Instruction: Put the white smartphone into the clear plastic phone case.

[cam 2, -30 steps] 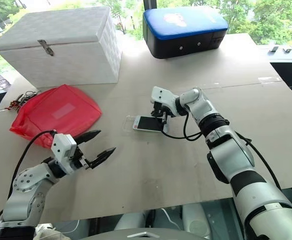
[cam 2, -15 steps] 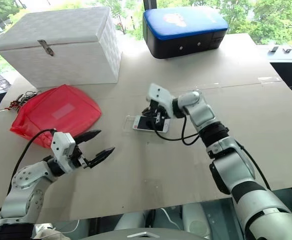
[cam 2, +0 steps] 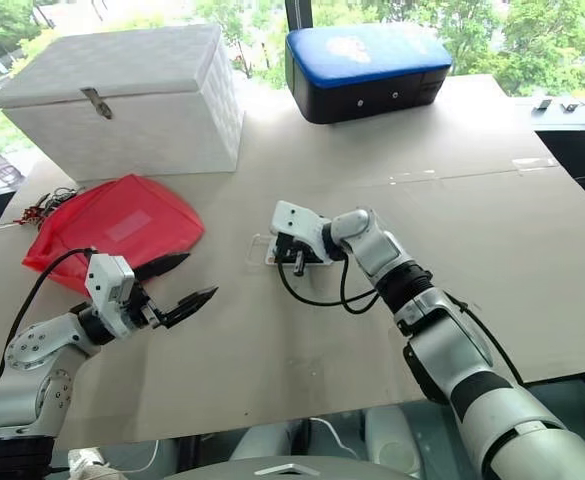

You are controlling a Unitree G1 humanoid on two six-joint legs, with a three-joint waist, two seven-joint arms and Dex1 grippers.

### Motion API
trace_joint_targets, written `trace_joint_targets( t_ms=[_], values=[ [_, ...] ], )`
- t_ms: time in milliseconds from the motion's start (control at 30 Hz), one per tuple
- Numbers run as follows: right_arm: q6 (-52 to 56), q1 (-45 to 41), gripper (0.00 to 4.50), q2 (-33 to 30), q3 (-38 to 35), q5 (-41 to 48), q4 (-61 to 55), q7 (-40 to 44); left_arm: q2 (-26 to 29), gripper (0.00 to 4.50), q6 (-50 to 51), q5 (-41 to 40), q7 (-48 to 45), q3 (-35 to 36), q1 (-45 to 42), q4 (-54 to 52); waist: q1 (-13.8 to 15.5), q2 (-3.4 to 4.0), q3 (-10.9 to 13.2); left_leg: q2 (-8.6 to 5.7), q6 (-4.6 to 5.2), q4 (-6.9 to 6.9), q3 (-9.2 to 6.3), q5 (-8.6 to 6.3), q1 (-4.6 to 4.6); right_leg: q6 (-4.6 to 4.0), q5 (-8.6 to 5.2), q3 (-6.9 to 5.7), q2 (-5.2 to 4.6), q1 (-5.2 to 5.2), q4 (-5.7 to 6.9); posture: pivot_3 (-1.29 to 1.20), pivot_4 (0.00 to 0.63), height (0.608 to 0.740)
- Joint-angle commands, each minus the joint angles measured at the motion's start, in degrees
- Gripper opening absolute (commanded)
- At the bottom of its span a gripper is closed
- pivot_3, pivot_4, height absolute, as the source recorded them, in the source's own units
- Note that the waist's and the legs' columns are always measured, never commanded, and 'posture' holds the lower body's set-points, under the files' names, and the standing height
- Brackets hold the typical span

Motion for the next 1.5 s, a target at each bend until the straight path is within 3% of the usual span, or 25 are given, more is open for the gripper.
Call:
trace_joint_targets(
  t_ms=[33, 233, 367, 567, 667, 833, 933, 1233, 1500],
  values=[
    [1.32, 3.32, 0.09, -0.89, 2.78, -3.89, 7.82, -1.9, 0.56, 4.5, 0.37, -0.28, 0.91, 1.37, -0.18, -2.0, 0.34, -0.01, -0.18, 0.0, 0.03, -0.13, 0.04, -0.01, 0.17, 0.0, 0.0, 0.05, 0.0, 0.11, 0.01, 0.0, 0.15, 0.74],
    [4.49, 4.54, 0.09, -2.2, -4.62, 3.28, -6.51, -1.23, 0.88, 4.5, 7.75, 0.64, 5.35, -1.23, -4.12, -2.89, 1.71, -0.01, -0.22, 0.02, 0.02, -0.46, 0.07, 0.0, 0.59, -0.02, 0.0, 0.11, 0.02, 0.36, 0.01, 0.0, 0.15, 0.74],
    [9.54, 6.4, 0.09, -3.72, -6.9, 7.13, -19.25, -0.11, 1.36, 4.5, 12.87, 2.21, 7.8, -3.56, -8.84, -1.32, 1.98, -0.05, -0.2, 0.0, -0.22, -0.45, 0.06, 0.13, 0.12, -0.01, 0.0, 0.09, -0.01, -0.09, -0.01, 0.0, 0.15, 0.74],
    [20.76, 7.62, 0.09, -6.52, -12.24, 14.13, -38.61, -2.03, 2.61, 4.5, 15.31, 5.3, 6.35, -7.29, -16.09, 4.46, 0.52, -0.07, -0.18, 0.0, -0.34, -0.1, -0.07, 0.21, -1.46, -0.03, 0.01, -0.04, 0.0, -1.5, 0.07, 0.0, 0.15, 0.74],
    [25.95, 9.07, 0.0, -10.16, -14.01, 14.99, -47.66, -4.28, 3.76, 3.73, 16.39, 6.5, 3.14, -10.1, -19.56, 7.6, 0.58, -0.06, -0.16, -0.01, -0.34, -0.03, -0.11, 0.21, -1.6, -0.03, 0.01, -0.09, -0.02, -1.6, 0.06, 0.0, 0.15, 0.74],
    [30.63, 15.8, 0.0, -20.51, -12.87, 11.15, -56.18, -8.32, 4.42, 1.2, 16.95, 10.66, 1.99, -14.07, -25.49, 13.86, 1.48, -0.1, -0.14, -0.05, -0.33, 0.08, -0.16, 0.2, -1.66, -0.03, 0.01, -0.13, -0.04, -1.58, 0.06, 0.0, 0.15, 0.74],
    [32.25, 19.68, 0.0, -22.61, -12.58, 11.21, -58.3, -10.15, 4.0, 0.02, 15.34, 12.77, 0.54, -16.22, -27.76, 18.35, 1.71, -0.11, -0.12, -0.06, -0.32, 0.13, -0.15, 0.2, -1.68, -0.03, 0.01, -0.14, -0.04, -1.58, 0.08, 0.0, 0.15, 0.74],
    [29.77, 21.27, 0.0, -24.85, -4.13, 5.62, -55.29, -13.52, -0.09, 0.02, 12.15, 16.1, -5.06, -21.5, -33.47, 27.05, 1.9, -0.14, -0.07, -0.07, -0.32, 0.27, -0.12, 0.2, -1.68, -0.01, 0.02, -0.13, -0.03, -1.56, 0.15, 0.0, 0.15, 0.74],
    [26.68, 13.41, 0.0, -21.54, 6.43, 3.75, -50.47, -7.59, -3.86, 0.02, 14.25, 16.6, -10.09, -24.84, -34.75, 26.14, 2.83, -0.15, -0.07, -0.1, -0.31, 0.31, -0.19, 0.2, -1.66, -0.01, 0.02, -0.25, -0.05, -1.48, 0.13, 0.0, 0.15, 0.74]
  ],
)
